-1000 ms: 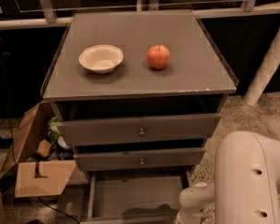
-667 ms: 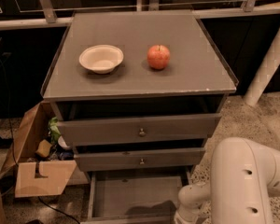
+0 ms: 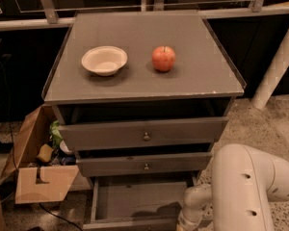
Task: Close bottom drawer
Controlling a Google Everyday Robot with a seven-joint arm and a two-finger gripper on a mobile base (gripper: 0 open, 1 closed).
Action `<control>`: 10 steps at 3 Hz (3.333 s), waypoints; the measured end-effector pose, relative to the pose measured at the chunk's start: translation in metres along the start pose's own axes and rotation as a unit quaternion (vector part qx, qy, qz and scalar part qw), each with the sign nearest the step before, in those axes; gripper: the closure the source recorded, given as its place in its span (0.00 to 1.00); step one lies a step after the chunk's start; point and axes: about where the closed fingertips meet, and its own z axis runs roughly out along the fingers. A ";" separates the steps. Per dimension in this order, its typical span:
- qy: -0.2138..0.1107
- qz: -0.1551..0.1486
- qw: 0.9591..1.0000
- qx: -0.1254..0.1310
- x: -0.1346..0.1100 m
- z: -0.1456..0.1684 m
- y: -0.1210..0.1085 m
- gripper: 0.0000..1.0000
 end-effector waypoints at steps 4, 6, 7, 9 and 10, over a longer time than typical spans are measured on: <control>-0.050 0.021 0.998 -0.004 -0.049 -0.026 -0.008 1.00; -0.058 0.035 0.998 -0.005 -0.056 -0.027 -0.015 1.00; -0.061 0.042 0.997 -0.003 -0.059 -0.029 -0.019 1.00; -0.072 0.062 0.995 0.002 -0.070 -0.033 -0.030 1.00; -0.076 0.070 0.995 0.002 -0.079 -0.031 -0.031 1.00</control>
Offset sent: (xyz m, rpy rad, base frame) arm 0.0720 0.0192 0.0005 0.0780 -0.0362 -0.1148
